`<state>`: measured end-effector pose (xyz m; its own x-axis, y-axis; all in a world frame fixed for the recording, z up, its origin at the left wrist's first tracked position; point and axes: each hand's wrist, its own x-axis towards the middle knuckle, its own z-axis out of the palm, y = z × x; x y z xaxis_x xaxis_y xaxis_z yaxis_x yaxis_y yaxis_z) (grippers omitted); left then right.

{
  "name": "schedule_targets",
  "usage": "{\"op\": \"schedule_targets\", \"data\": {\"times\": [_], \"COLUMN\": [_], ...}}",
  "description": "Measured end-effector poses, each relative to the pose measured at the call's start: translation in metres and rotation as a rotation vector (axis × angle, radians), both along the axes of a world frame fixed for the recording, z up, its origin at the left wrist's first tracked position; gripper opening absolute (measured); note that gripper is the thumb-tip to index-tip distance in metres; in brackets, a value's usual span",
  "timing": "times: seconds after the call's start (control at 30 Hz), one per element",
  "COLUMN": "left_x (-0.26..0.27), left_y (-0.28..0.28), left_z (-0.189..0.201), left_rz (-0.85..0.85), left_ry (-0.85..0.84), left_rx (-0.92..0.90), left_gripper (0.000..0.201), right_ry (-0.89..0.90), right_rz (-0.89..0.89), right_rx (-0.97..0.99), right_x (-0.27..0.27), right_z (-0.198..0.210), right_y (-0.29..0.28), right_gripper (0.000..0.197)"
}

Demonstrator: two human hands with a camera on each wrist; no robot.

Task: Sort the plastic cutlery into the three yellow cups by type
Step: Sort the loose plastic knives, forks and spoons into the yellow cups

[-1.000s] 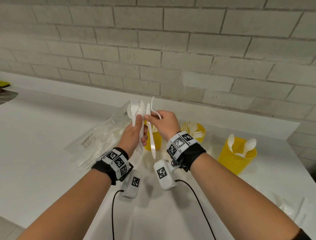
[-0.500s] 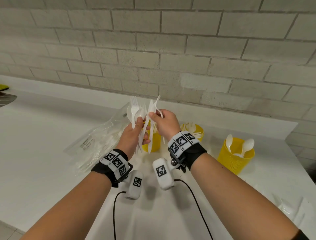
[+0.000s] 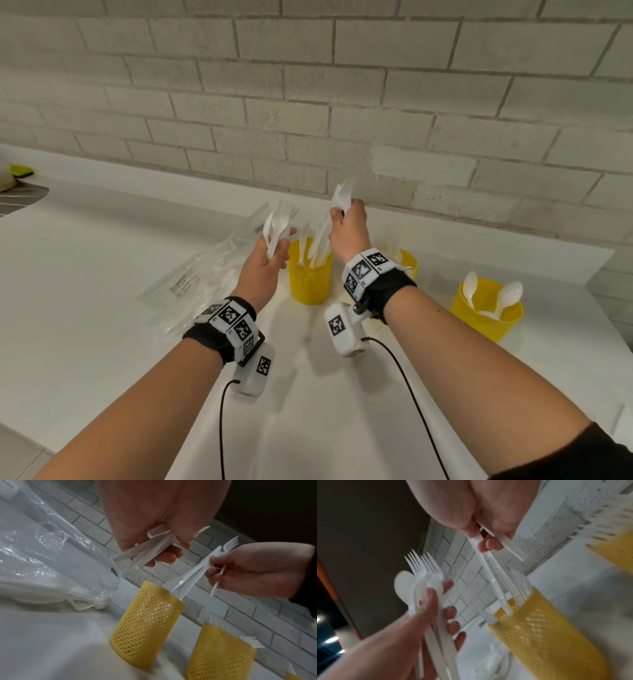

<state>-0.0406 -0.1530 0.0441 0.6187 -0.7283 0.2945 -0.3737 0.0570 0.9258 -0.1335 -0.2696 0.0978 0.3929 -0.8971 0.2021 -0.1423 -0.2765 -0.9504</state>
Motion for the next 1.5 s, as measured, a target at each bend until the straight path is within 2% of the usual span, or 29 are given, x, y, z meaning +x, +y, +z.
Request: {"op": "schedule_targets", "data": {"times": [0.13,0.3,0.47,0.67,0.8,0.93,1.03,1.1,1.13,1.2,1.27,1.43,1.5], "left_x": [-0.005,-0.013,-0.032,-0.048,-0.054,-0.051,-0.058,-0.065,-0.068,-0.075,-0.083,-0.094,-0.095], "left_y": [0.002,0.001,-0.004,-0.007,-0.006,-0.010,-0.015,-0.018,-0.019,-0.022,-0.025,-0.036,-0.041], "left_z": [-0.001,0.002,0.009,0.011,0.014,0.008,0.009,0.012,0.013,0.013,0.012,0.014,0.017], "left_rz": [-0.005,0.007,-0.027,-0.102,-0.155,-0.182,-0.261,-0.314,-0.349,-0.424,-0.475,-0.455,-0.407], "left_ry": [0.001,-0.032,-0.052,-0.036,0.115,0.276,0.394,0.445,0.452,0.434,0.431,0.366,0.322], "left_rx": [0.032,0.042,-0.001,0.019,0.000,0.042,0.015,-0.006,-0.009,0.009,0.027,0.084,0.094], "left_gripper": [0.039,0.041,0.039,0.034,0.044,0.034,0.021,0.020,0.025,0.034,0.035,0.023,0.025], "right_ry": [0.106,-0.038,-0.075,-0.181,-0.262,-0.286,-0.365,-0.315,-0.278,-0.250,-0.280,-0.222,-0.277], "right_rz": [0.059,0.035,0.200,0.122,0.021,-0.033,-0.014,0.001,0.007,0.040,0.082,-0.003,-0.060], "right_rx": [0.012,-0.103,0.025,-0.005,-0.010,-0.020,0.061,0.098,0.128,0.216,0.294,0.225,0.188], "right_x": [-0.002,-0.015,-0.025,-0.038,-0.052,-0.067,-0.071,-0.075,-0.077,-0.082,-0.087,-0.094,-0.100], "right_z": [-0.018,-0.014,-0.008,-0.002,0.007,0.014,0.007,0.000,-0.004,-0.011,-0.015,-0.009,0.001], "right_y": [0.003,0.013,0.036,0.037,0.024,0.015,0.012,0.012,0.012,0.013,0.013,0.003,-0.007], "right_gripper": [0.033,0.031,0.035,0.021,0.010,0.022,0.020,0.039,0.045,0.035,0.026,0.032,0.023]}}
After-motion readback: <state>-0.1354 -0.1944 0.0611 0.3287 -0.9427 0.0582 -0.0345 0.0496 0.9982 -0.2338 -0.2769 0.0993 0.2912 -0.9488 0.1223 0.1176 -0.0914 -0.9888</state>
